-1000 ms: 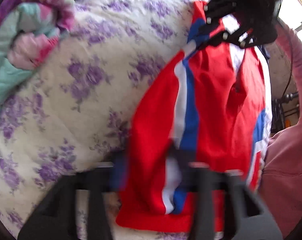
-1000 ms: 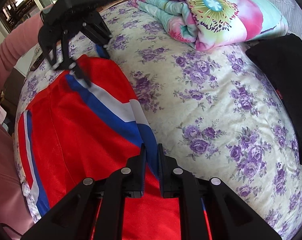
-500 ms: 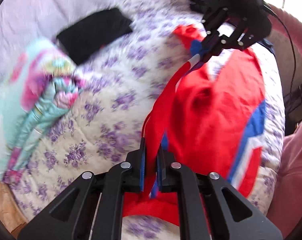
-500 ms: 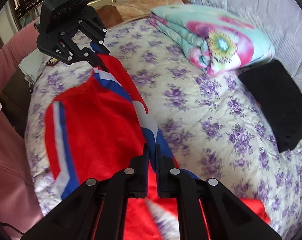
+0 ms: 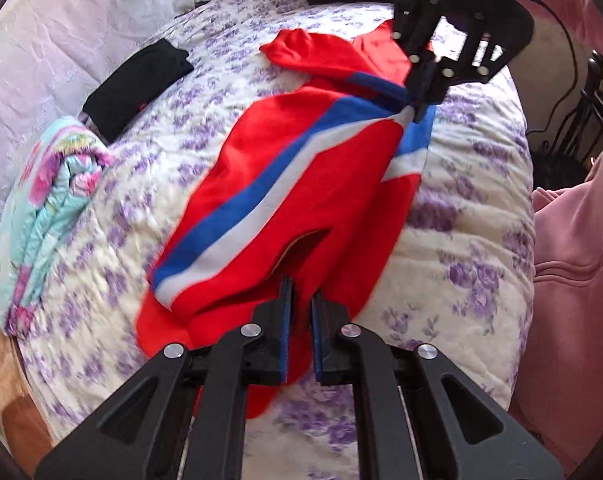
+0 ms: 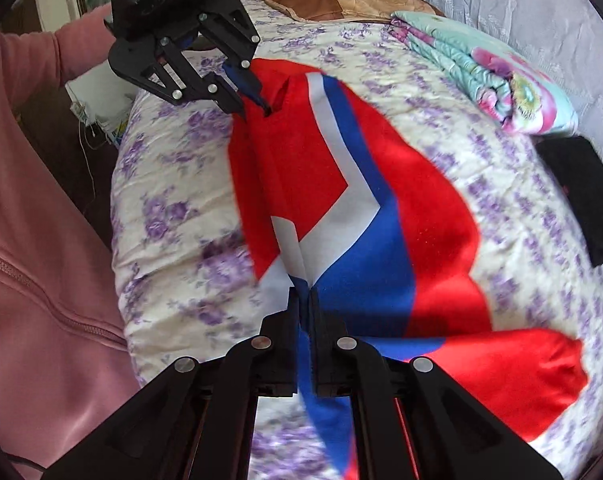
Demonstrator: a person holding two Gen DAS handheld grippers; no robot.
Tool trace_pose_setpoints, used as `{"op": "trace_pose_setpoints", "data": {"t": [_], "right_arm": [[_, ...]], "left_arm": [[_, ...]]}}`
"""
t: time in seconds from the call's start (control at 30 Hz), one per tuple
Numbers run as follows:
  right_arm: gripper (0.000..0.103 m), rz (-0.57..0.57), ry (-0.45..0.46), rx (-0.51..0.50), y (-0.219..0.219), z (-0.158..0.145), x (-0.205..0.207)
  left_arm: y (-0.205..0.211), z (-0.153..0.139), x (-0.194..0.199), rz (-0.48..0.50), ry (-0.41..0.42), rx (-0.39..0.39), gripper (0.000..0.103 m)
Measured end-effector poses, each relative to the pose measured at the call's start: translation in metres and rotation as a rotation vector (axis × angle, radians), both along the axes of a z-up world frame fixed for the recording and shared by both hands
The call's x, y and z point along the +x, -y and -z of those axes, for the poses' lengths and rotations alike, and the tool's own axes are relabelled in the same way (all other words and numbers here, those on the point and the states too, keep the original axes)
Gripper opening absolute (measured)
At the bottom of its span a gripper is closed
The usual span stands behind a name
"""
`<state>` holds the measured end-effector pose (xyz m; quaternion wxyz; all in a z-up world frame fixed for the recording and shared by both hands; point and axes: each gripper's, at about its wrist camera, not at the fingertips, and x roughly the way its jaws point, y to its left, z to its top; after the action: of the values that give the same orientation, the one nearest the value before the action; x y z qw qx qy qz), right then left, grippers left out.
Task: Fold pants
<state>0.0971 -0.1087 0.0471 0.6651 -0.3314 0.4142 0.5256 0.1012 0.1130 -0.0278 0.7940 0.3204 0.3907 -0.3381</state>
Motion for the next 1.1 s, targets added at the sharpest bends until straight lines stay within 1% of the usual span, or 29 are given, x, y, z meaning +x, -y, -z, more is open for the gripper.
{"op": "trace_pose_setpoints", "data": {"t": [0.1, 0.2, 0.23, 0.27, 0.3, 0.33, 0.37, 0.4, 0.43, 0.47, 0.5, 0.53, 0.57, 0.63, 0.67, 0.7, 0.73, 0.8, 0.87, 0.9, 0.97, 1.0, 1.03, 1.07, 1.1], "right_arm": [[0.005, 0.024, 0.008, 0.005, 0.003, 0.018, -0.007], [0.006, 0.056, 0.010, 0.017, 0.004, 0.029, -0.009], [0.011, 0.065, 0.001, 0.022, 0.004, 0.031, -0.009], [0.018, 0.077, -0.004, 0.033, 0.006, 0.032, -0.010], [0.027, 0.082, -0.037, 0.050, 0.007, 0.031, -0.011], [0.054, 0.093, -0.081, 0.076, 0.010, 0.027, -0.012], [0.070, 0.106, -0.088, 0.093, 0.012, 0.023, -0.014], [0.071, 0.127, -0.099, 0.127, 0.017, 0.016, -0.017], [0.071, 0.148, -0.110, 0.159, 0.023, 0.008, -0.018], [0.074, 0.180, -0.112, 0.193, 0.029, 0.001, -0.016], [0.077, 0.250, -0.094, 0.242, 0.040, -0.011, -0.014], [0.087, 0.331, -0.070, 0.277, 0.051, -0.019, -0.009], [0.091, 0.382, -0.060, 0.292, 0.057, -0.023, -0.004], [0.092, 0.533, -0.044, 0.319, 0.079, -0.034, 0.012], [0.092, 0.604, -0.028, 0.315, 0.088, -0.037, 0.021], [0.093, 0.681, -0.002, 0.293, 0.099, -0.041, 0.031], [0.093, 0.721, 0.020, 0.265, 0.106, -0.043, 0.040], [0.093, 0.766, 0.058, 0.195, 0.115, -0.049, 0.060], [0.093, 0.753, 0.081, 0.097, 0.123, -0.051, 0.080], [0.093, 0.730, 0.117, 0.021, 0.126, -0.051, 0.096], [0.092, 0.698, 0.140, -0.111, 0.123, -0.049, 0.129], [0.092, 0.698, 0.129, -0.136, 0.127, -0.048, 0.139], [0.092, 0.701, 0.107, -0.165, 0.126, -0.047, 0.159], [0.091, 0.696, 0.093, -0.195, 0.125, -0.045, 0.180], [0.089, 0.666, 0.081, -0.224, 0.119, -0.043, 0.199]], "left_arm": [[-0.003, 0.014, -0.007, -0.039, 0.008, -0.031, 0.008], [-0.001, 0.020, -0.014, -0.068, 0.048, -0.041, 0.008], [-0.001, 0.021, -0.017, -0.081, 0.065, -0.043, 0.010], [0.000, 0.020, -0.019, -0.093, 0.072, -0.041, 0.013], [0.001, 0.019, -0.022, -0.100, 0.078, -0.035, 0.016], [0.001, 0.015, -0.025, -0.105, 0.087, -0.028, 0.023], [0.002, 0.010, -0.029, -0.105, 0.092, -0.027, 0.045], [0.002, 0.002, -0.034, -0.106, 0.097, -0.038, 0.061], [0.003, -0.009, -0.041, -0.115, 0.128, -0.060, 0.091], [0.005, -0.022, -0.047, -0.122, 0.177, -0.095, 0.096], [0.009, -0.037, -0.055, -0.110, 0.234, -0.151, 0.096], [0.015, -0.047, -0.059, -0.105, 0.266, -0.191, 0.098], [0.022, -0.055, -0.061, -0.107, 0.298, -0.228, 0.099], [0.046, -0.064, -0.057, -0.103, 0.336, -0.277, 0.099], [0.057, -0.063, -0.054, -0.097, 0.329, -0.291, 0.099], [0.076, -0.060, -0.044, -0.090, 0.293, -0.304, 0.099], [0.089, -0.056, -0.036, -0.086, 0.251, -0.315, 0.099], [0.119, -0.045, -0.009, -0.091, 0.108, -0.341, 0.099], [0.151, -0.027, 0.025, -0.110, -0.113, -0.372, 0.099], [0.161, -0.020, 0.040, -0.117, -0.196, -0.391, 0.099], [0.172, -0.004, 0.059, -0.158, -0.305, -0.413, 0.098], [0.175, 0.005, 0.070, -0.195, -0.370, -0.433, 0.097], [0.175, 0.014, 0.082, -0.239, -0.443, -0.471, 0.094], [0.173, 0.020, 0.092, -0.277, -0.508, -0.515, 0.087], [0.172, 0.025, 0.097, -0.294, -0.547, -0.541, 0.084]]}}
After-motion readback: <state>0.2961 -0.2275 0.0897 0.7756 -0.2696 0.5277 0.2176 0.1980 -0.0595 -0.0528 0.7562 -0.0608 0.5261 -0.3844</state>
